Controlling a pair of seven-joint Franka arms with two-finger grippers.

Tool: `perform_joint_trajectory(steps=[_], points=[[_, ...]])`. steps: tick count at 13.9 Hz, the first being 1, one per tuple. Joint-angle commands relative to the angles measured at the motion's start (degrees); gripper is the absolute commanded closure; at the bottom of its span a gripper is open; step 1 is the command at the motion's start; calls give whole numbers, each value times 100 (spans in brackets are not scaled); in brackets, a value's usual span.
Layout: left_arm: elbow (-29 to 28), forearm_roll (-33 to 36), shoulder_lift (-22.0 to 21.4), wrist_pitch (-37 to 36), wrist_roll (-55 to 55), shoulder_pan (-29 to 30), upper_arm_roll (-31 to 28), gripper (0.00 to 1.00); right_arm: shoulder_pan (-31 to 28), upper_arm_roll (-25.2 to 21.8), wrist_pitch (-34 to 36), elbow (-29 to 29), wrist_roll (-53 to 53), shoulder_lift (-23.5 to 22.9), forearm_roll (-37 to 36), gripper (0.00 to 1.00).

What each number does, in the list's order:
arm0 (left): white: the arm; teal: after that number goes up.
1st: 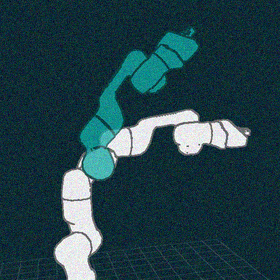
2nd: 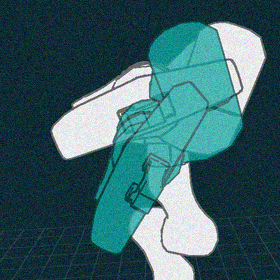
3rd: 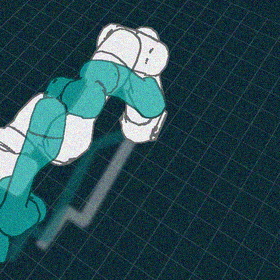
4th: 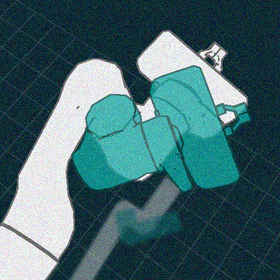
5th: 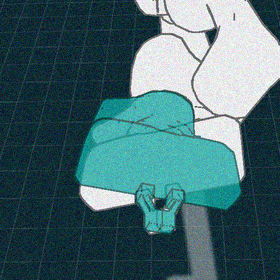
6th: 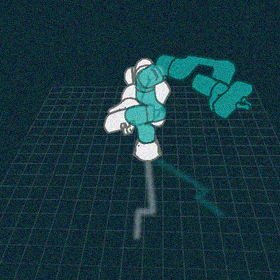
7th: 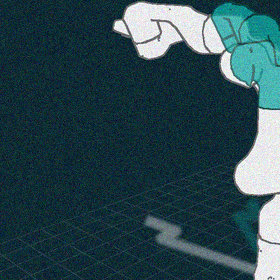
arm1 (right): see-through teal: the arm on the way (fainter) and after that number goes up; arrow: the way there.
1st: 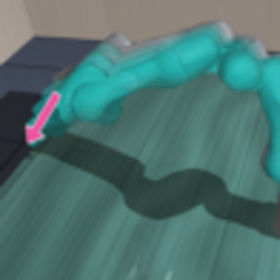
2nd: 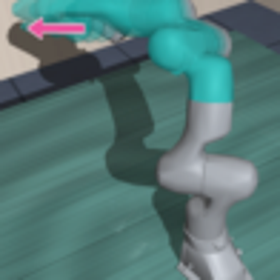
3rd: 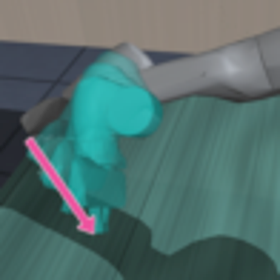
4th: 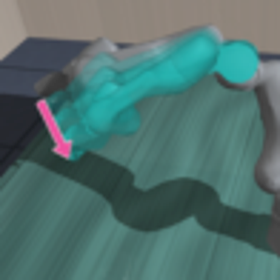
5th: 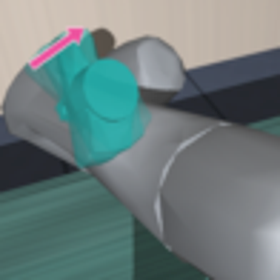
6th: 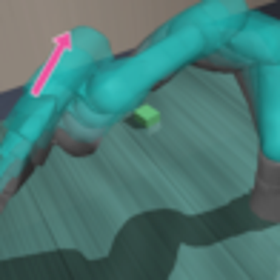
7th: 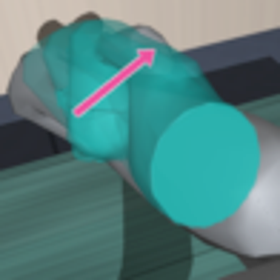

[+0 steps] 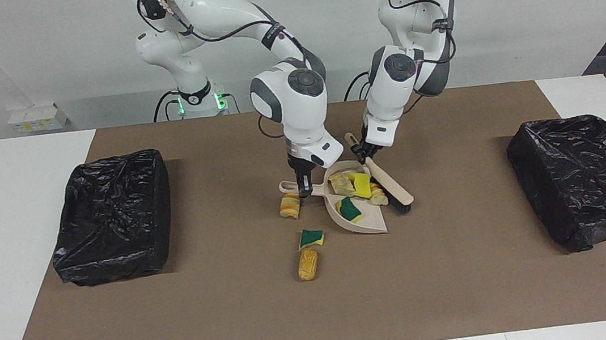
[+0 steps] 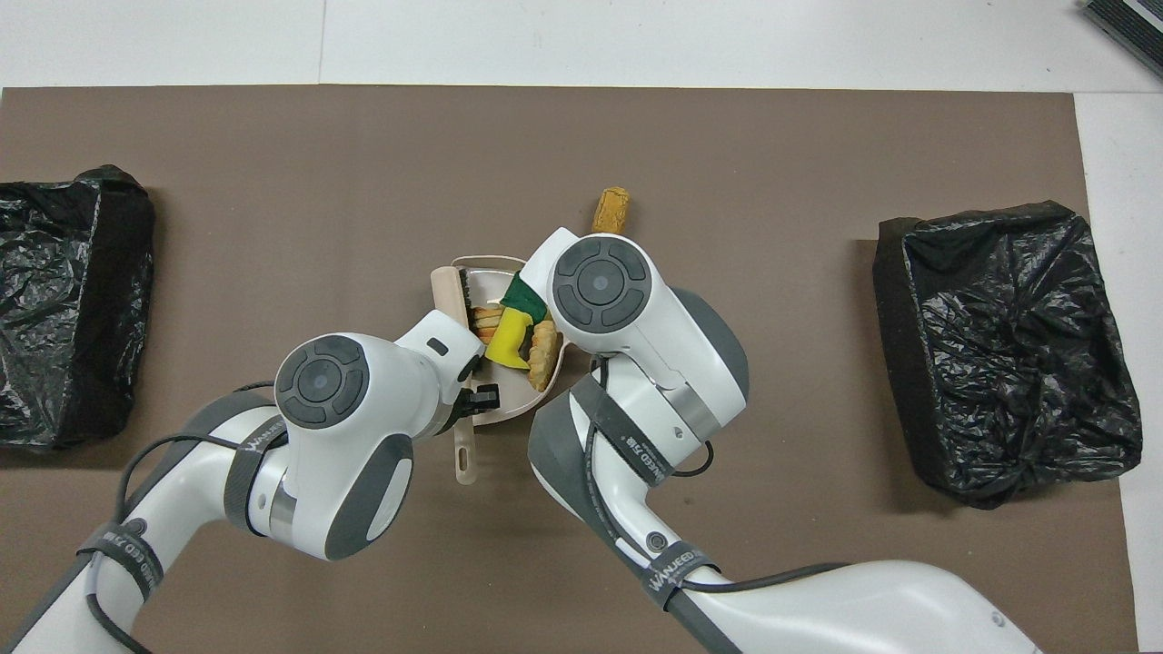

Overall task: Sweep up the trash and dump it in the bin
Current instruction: 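Sweep the sponge and bread pieces into the dustpan with the left gripper's brush, then carry the dustpan toward the nearby bin while the left gripper drops the brush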

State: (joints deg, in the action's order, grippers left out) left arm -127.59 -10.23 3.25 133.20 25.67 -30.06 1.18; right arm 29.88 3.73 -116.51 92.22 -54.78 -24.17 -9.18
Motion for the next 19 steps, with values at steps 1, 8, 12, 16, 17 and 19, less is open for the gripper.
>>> perform_joint_trajectory(steps=[1,8,12,16,17,19], points=[[155,39,52,-57,-499,-202,-31,100,-88,32,-127,85,-261,0,57,100],[305,284,-667,-1489,-159,35,22,100,-87,32,-118,86,-261,9,118,100],[253,504,-1115,-2033,86,53,40,100,-236,32,-83,59,-384,26,258,100],[-264,645,-1642,-2325,1000,-464,163,100,-877,40,-180,33,-1489,158,1198,100],[-458,645,-1783,-2290,1298,-701,233,100,-983,40,-171,7,-1700,202,1225,100],[-696,645,-1802,-2229,2106,-1079,530,100,-1255,40,-40,-72,-2000,368,1401,100]])
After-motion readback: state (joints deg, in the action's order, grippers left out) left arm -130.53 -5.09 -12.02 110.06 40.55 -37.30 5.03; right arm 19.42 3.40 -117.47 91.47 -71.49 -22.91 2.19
